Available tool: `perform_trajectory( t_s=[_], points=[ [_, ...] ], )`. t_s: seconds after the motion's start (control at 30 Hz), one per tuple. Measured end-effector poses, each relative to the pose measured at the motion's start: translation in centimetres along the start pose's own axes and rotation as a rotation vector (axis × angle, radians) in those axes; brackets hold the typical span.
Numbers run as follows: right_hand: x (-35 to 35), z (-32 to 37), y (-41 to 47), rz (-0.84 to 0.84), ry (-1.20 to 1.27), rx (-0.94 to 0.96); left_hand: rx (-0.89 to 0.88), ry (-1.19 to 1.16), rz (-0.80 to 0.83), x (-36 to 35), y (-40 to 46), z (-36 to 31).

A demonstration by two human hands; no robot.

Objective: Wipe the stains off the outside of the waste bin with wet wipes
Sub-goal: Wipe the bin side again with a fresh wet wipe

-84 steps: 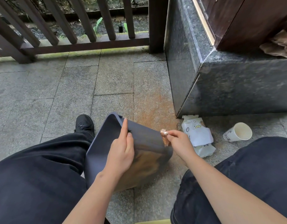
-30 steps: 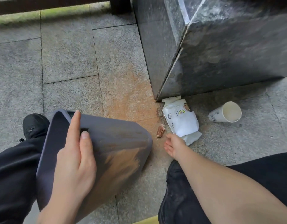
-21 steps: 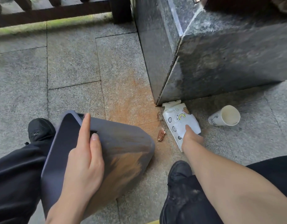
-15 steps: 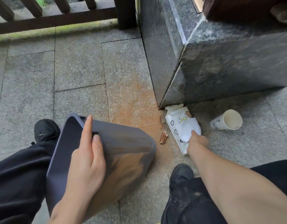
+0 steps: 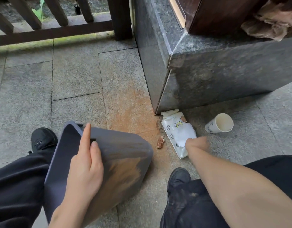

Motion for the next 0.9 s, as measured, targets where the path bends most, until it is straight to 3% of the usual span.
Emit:
perform_trajectory(
  t_s=[0.07, 0.13, 0.37, 0.53, 0.73, 0.9],
  points=[
    [-0.8, 2.3, 0.1, 0.01, -0.146, 0.246, 0.01, 0.003, -0.013, 0.1, 0.2, 0.2],
    [-2.8, 4.3, 0.5, 0.101, -0.203, 0.371, 0.008, 0.003, -0.024, 0.1, 0.5, 0.1],
    [-6.2, 5.3, 4.2, 0.212, -0.103, 0.142, -0.031, 0.053, -0.047, 0.1, 1.1, -0.8],
    [-6.5, 4.8, 4.5, 0.236, -0.042, 0.122, -0.036, 0.109, -0.061, -0.1, 1.3, -1.1],
    [-5.5, 2.7, 4.4, 0.247, 0.164, -0.028, -0.03, 0.051, -0.027, -0.4, 1.1, -1.3],
    [-1.5, 4.7, 1.0, 0.15, 0.226, 0.104, -0.007, 0.008, 0.019, -1.2, 1.1, -0.9]
  ],
)
Point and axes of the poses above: each hand's wrist, its own y-axis towards the middle knuckle, its own x-axis out of the back of the hand, z = x × y, the point moved 9 cm from there along y, towards the middle knuckle, and after that the axes turned 14 degrees about y, right-handed, at the moved point
